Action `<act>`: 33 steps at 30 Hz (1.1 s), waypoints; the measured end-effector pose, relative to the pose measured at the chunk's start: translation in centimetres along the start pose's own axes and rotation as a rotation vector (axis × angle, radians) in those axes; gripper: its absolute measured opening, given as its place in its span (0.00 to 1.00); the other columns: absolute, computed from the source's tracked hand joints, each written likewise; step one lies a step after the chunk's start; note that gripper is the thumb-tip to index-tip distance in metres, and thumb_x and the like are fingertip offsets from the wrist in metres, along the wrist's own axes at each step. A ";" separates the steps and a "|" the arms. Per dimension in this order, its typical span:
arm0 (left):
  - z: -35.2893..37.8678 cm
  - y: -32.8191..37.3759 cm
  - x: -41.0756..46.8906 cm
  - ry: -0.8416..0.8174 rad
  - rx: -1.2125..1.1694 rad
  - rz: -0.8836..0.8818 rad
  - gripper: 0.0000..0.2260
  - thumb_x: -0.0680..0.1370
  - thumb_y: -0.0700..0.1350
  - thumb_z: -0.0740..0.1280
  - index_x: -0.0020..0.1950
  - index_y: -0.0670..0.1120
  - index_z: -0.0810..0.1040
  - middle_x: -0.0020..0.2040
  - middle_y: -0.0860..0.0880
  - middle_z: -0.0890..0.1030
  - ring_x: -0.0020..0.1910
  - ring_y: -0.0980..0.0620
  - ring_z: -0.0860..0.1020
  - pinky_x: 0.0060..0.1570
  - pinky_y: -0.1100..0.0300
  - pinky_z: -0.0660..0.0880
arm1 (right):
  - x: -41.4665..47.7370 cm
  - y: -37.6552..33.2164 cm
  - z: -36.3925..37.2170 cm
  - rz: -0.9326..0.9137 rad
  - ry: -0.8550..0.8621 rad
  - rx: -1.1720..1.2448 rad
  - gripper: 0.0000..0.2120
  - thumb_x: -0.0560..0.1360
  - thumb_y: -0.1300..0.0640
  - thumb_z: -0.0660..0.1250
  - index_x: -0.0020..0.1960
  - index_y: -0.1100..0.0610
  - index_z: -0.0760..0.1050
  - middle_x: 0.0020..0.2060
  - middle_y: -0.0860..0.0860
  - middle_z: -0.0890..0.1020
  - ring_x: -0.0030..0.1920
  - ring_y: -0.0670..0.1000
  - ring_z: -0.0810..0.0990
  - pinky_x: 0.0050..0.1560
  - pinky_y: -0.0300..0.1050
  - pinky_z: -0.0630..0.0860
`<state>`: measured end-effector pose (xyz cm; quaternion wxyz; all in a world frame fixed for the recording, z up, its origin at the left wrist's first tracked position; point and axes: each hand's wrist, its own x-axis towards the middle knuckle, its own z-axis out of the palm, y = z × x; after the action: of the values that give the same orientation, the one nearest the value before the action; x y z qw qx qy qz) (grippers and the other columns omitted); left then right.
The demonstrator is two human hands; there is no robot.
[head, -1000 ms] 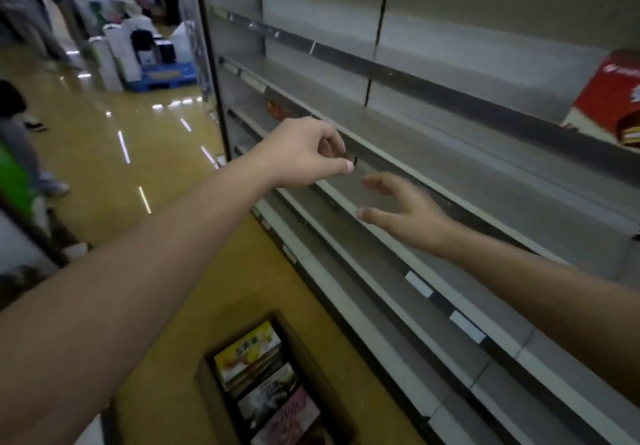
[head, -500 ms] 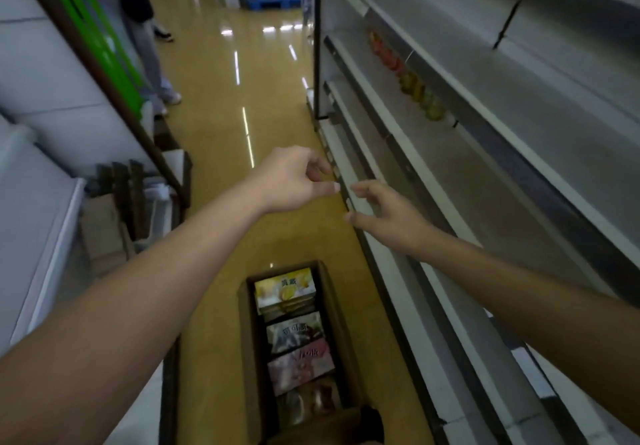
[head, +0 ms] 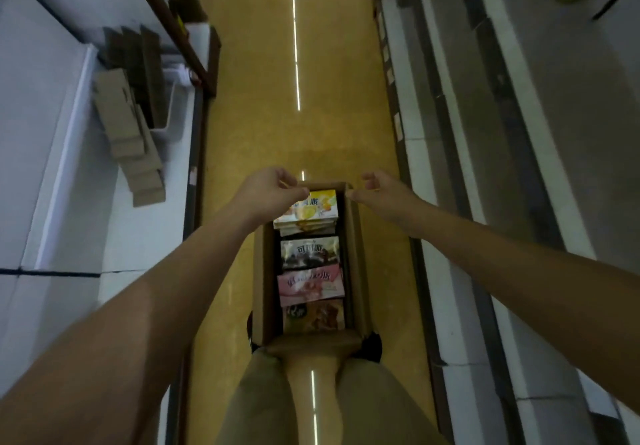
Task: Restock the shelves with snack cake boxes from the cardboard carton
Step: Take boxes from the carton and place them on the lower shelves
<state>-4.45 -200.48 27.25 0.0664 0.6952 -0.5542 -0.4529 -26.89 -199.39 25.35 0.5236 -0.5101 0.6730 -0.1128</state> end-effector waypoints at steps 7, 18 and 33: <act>6.5 -10.3 11.1 -0.014 -0.070 -0.132 0.26 0.76 0.57 0.74 0.67 0.44 0.75 0.66 0.45 0.74 0.54 0.47 0.76 0.46 0.58 0.73 | 10.2 6.5 6.4 0.191 -0.046 0.040 0.35 0.80 0.43 0.68 0.80 0.56 0.59 0.76 0.53 0.67 0.71 0.54 0.70 0.60 0.45 0.68; 15.8 -24.1 26.5 0.030 -0.204 -0.263 0.43 0.67 0.66 0.73 0.75 0.44 0.69 0.70 0.43 0.76 0.63 0.42 0.78 0.52 0.52 0.77 | 27.1 17.8 16.2 0.306 -0.029 0.109 0.41 0.77 0.40 0.70 0.80 0.57 0.58 0.78 0.53 0.65 0.75 0.55 0.66 0.63 0.46 0.66; 21.8 -31.9 35.9 0.127 -0.543 -0.432 0.43 0.70 0.64 0.74 0.77 0.45 0.65 0.71 0.47 0.75 0.67 0.43 0.76 0.55 0.51 0.72 | 38.7 24.4 21.3 0.410 -0.025 0.304 0.40 0.77 0.36 0.68 0.79 0.57 0.61 0.76 0.52 0.69 0.74 0.55 0.68 0.64 0.49 0.65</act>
<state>1.98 -209.37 -24.35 0.1860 0.7801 -0.2485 -0.5432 -20.63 -211.26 -23.30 0.6143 -0.2798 0.7313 -0.0978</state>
